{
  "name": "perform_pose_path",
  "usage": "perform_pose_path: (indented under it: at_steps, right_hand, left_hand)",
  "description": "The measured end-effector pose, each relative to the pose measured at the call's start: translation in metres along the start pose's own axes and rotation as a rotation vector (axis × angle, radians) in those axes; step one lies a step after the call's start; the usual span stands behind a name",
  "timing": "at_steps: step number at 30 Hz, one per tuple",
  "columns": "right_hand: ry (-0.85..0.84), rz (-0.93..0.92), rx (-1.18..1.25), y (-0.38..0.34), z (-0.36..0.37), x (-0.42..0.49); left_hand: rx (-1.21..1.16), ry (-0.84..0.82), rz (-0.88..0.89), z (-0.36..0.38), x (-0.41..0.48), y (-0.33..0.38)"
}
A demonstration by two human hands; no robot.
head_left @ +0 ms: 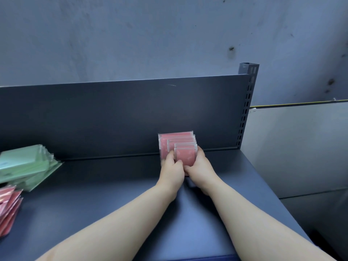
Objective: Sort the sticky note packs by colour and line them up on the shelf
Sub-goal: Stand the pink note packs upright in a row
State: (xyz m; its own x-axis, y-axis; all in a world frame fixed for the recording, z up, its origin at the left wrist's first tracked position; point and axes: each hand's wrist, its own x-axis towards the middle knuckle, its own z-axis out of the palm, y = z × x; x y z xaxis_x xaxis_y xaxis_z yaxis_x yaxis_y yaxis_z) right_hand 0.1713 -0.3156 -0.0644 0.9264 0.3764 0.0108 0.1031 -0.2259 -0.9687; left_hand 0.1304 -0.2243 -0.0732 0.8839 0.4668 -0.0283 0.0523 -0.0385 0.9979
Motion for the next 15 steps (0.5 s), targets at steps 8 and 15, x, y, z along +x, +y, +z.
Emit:
perform_pose_path:
  at_steps: [8, 15]
  right_hand:
    - [0.018, 0.019, -0.066, -0.005, -0.002, -0.005]
    - [0.133, -0.313, -0.449, -0.021, 0.0, -0.02]
  left_hand:
    - [0.097, 0.026, -0.028, -0.008, -0.007, 0.008]
    - [0.219, 0.024, -0.024, -0.028, -0.019, 0.022]
